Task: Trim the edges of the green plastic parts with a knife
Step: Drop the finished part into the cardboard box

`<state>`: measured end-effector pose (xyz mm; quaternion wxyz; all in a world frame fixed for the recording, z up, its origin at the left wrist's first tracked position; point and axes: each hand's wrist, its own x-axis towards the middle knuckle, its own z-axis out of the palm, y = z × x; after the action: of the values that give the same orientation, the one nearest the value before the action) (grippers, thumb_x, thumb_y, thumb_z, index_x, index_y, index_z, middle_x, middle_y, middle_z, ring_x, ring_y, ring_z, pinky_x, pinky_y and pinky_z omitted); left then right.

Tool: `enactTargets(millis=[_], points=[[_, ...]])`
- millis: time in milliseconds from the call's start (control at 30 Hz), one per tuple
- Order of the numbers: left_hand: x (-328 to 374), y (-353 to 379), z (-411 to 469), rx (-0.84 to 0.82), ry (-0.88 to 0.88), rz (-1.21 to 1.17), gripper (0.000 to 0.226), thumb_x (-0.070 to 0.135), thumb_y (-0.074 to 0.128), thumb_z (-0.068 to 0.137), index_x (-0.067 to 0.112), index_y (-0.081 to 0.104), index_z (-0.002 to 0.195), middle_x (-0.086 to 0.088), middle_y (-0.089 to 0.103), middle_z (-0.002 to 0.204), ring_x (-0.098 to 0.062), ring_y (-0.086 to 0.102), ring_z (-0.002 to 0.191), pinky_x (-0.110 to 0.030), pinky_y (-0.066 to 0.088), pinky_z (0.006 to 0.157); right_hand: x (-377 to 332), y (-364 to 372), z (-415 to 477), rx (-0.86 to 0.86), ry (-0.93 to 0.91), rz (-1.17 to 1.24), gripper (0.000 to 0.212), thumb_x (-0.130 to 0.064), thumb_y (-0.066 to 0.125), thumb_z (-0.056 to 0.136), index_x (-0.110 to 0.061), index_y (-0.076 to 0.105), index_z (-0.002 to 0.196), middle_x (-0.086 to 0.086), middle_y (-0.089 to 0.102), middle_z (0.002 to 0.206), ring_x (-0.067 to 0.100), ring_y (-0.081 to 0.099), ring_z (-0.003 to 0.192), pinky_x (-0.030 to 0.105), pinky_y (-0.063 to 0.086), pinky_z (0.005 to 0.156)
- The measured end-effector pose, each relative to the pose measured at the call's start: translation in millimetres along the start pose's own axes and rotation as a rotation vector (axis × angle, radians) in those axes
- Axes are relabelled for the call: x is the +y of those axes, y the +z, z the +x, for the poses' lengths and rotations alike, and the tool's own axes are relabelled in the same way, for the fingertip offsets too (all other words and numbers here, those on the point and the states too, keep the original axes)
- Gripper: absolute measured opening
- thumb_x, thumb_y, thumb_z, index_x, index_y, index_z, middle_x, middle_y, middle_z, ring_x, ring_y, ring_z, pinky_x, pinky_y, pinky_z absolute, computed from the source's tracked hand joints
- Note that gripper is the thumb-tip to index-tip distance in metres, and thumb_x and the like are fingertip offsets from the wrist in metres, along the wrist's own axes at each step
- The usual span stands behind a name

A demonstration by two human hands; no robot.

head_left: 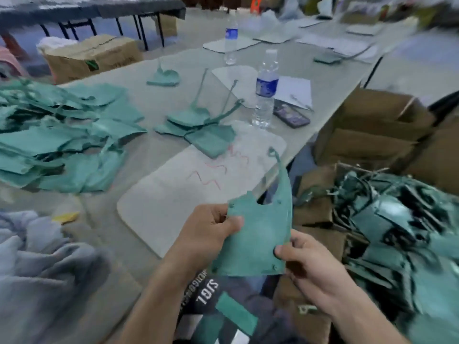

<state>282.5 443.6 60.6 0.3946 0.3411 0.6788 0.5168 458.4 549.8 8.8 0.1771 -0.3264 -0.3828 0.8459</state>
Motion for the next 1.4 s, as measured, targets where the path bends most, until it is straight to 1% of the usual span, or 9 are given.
enactTargets(millis=[167, 233, 400, 533, 667, 800, 1000, 1167, 1400], points=[[-33.0, 108.1, 40.2, -0.154, 0.012, 0.375, 0.041, 0.035, 0.072, 0.086, 0.019, 0.053, 0.054, 0.007, 0.045, 0.045, -0.007, 0.043, 0.042, -0.024, 0.033, 0.046, 17.5, -88.3, -45.2, 0.390, 0.069, 0.071, 0.038, 0.014, 0.048, 0.088, -0.003, 0.076, 0.106, 0.019, 0.077, 0.106, 0.027, 0.076, 0.076, 0.031, 0.055, 0.051], [-56.5, 152.2, 45.7, -0.194, -0.098, 0.329, 0.046, 0.037, 0.073, 0.085, 0.016, 0.047, 0.053, 0.010, 0.036, 0.047, -0.007, 0.033, 0.043, -0.026, 0.025, 0.047, 28.9, -119.4, -62.3, 0.527, 0.039, 0.189, 0.040, 0.015, 0.043, 0.091, -0.002, 0.073, 0.112, 0.020, 0.077, 0.106, 0.030, 0.076, 0.078, 0.035, 0.056, 0.057], [-111.4, 250.0, 35.7, -0.375, -0.390, 0.162, 0.017, 0.011, 0.067, 0.081, 0.019, 0.079, 0.089, 0.000, 0.078, 0.083, -0.025, 0.075, 0.086, -0.047, 0.061, 0.081, 65.0, -189.9, -100.8, 0.926, -0.015, 0.387, 0.035, 0.017, 0.045, 0.093, -0.005, 0.067, 0.108, 0.017, 0.077, 0.106, 0.030, 0.071, 0.081, 0.036, 0.051, 0.064], [-124.9, 290.5, 33.3, -0.536, -0.446, 0.080, 0.035, 0.003, 0.065, 0.088, 0.018, 0.070, 0.120, 0.010, 0.075, 0.092, 0.000, 0.070, 0.079, -0.019, 0.054, 0.070, 56.8, -254.8, -120.3, 1.106, -0.121, 0.501, 0.033, 0.016, 0.050, 0.093, -0.009, 0.054, 0.114, 0.020, 0.065, 0.113, 0.032, 0.062, 0.084, 0.040, 0.049, 0.068], [-114.6, 296.2, 49.9, -0.534, -0.385, 0.087, 0.037, 0.011, 0.066, 0.091, 0.027, 0.064, 0.125, 0.016, 0.071, 0.102, 0.004, 0.065, 0.098, -0.019, 0.049, 0.085, 26.4, -317.6, -116.0, 1.184, -0.239, 0.550, 0.035, 0.006, 0.058, 0.096, 0.002, 0.054, 0.130, 0.018, 0.061, 0.128, 0.029, 0.062, 0.101, 0.043, 0.057, 0.085], [-108.6, 280.9, 62.1, -0.527, -0.356, 0.136, 0.040, 0.019, 0.065, 0.093, 0.033, 0.061, 0.130, 0.015, 0.066, 0.120, -0.005, 0.059, 0.116, -0.032, 0.045, 0.106, 50.8, -322.4, -86.9, 1.136, 0.109, 0.441, 0.033, -0.004, 0.055, 0.100, 0.009, 0.052, 0.131, 0.025, 0.059, 0.125, 0.036, 0.063, 0.111, 0.047, 0.054, 0.098], [-114.0, 254.6, 74.1, -0.379, -0.331, 0.083, 0.042, 0.012, 0.064, 0.093, 0.029, 0.063, 0.131, 0.003, 0.062, 0.133, -0.012, 0.057, 0.123, -0.038, 0.044, 0.111, 73.8, -236.7, -12.8, 0.867, 0.149, 0.423, 0.023, 0.003, 0.051, 0.094, 0.004, 0.065, 0.112, 0.018, 0.071, 0.086, 0.024, 0.066, 0.069, 0.031, 0.052, 0.065], [-106.3, 235.0, 71.5, -0.168, -0.263, -0.084, 0.034, 0.000, 0.062, 0.092, 0.026, 0.072, 0.112, 0.005, 0.072, 0.115, -0.019, 0.076, 0.082, -0.032, 0.058, 0.057, 48.2, -152.8, 18.2, 0.639, 0.086, 0.327, 0.023, 0.006, 0.057, 0.081, -0.004, 0.077, 0.089, 0.011, 0.067, 0.068, 0.018, 0.062, 0.054, 0.027, 0.052, 0.053], [-36.9, 132.9, 79.0, 0.100, 0.067, -0.237, 0.034, -0.006, 0.054, 0.098, 0.019, 0.077, 0.095, -0.002, 0.079, 0.092, -0.019, 0.076, 0.084, -0.023, 0.059, 0.062, -23.8, -42.1, 44.0, 0.201, -0.101, 0.177, 0.036, 0.004, 0.048, 0.094, -0.010, 0.079, 0.080, 0.010, 0.070, 0.079, 0.015, 0.064, 0.062, 0.030, 0.060, 0.063]])
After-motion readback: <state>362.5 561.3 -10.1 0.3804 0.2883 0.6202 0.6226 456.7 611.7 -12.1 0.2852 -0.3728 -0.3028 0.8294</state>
